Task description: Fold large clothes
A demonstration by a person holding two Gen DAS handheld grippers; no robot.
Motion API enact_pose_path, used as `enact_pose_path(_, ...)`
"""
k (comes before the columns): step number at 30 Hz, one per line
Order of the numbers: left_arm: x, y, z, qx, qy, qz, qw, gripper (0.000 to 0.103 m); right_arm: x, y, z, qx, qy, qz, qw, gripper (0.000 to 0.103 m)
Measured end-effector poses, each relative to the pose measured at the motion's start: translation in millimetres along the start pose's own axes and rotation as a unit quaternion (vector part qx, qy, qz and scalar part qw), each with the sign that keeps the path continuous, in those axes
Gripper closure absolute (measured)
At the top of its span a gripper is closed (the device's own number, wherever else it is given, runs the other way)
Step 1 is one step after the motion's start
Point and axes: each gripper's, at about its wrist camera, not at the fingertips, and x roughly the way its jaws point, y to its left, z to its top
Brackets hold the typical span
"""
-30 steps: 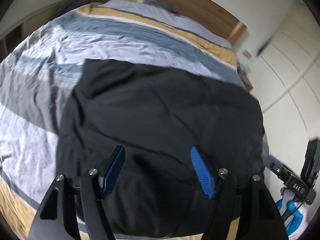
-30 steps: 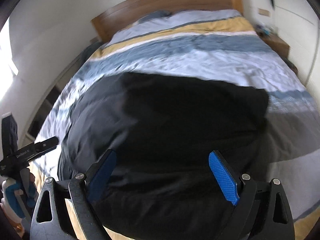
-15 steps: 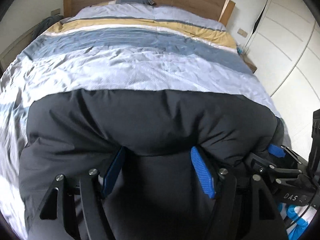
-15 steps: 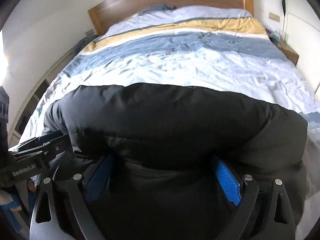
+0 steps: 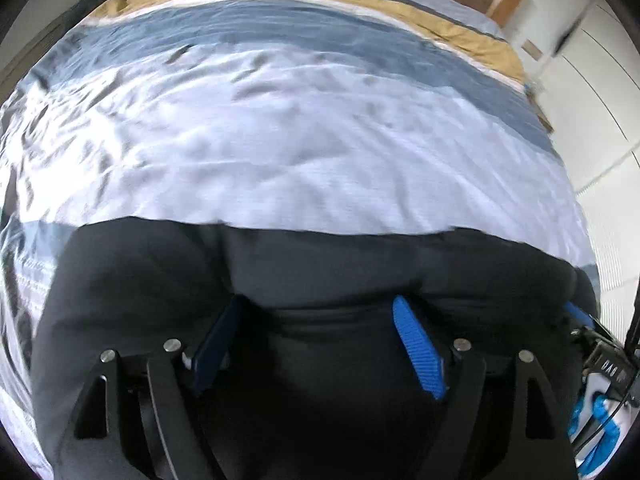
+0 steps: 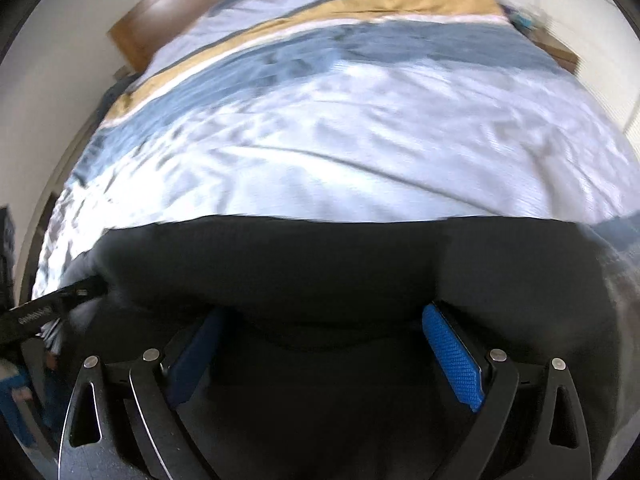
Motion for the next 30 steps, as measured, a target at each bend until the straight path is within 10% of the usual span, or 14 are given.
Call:
enact_pose_path(9,-24,116,-16,-0.070,0.014,0.140,0.9876,0.021,-26,-86,-15,0.031,0.021,-0.134,0.990,0.008)
enact_pose_path(13,-76,131,-39,-0.056,-0.042,0.111,0.9914,0.021,-74,-79,-27,0.012,-0.030,-0.111,0.993,0.010)
enact_pose_path(16,-119,114,-68,-0.038,-0.094,0.019,0.9947,0.021,-103,-45,-40,-0.026,-0.066,-0.064,0.995,0.010)
enact_pose_path(20,-122,83,-97,-0.005,-0.089,-0.044,0.9951,0.021,-108,7,-67,-0.078,-0.071,0.007,0.994,0.009)
enact_pose_path(26,-77,100,-124,-0.037,-0.045,0.010,0.9983,0.021,-77,18,-95,-0.076,-0.036,0.023,0.996,0.003)
enact_pose_path(30,-85,148,-136,-0.096,-0.039,0.055,0.9931,0.021,-78,-20,-100,-0.040,-0.024,-0.050,0.998,0.002)
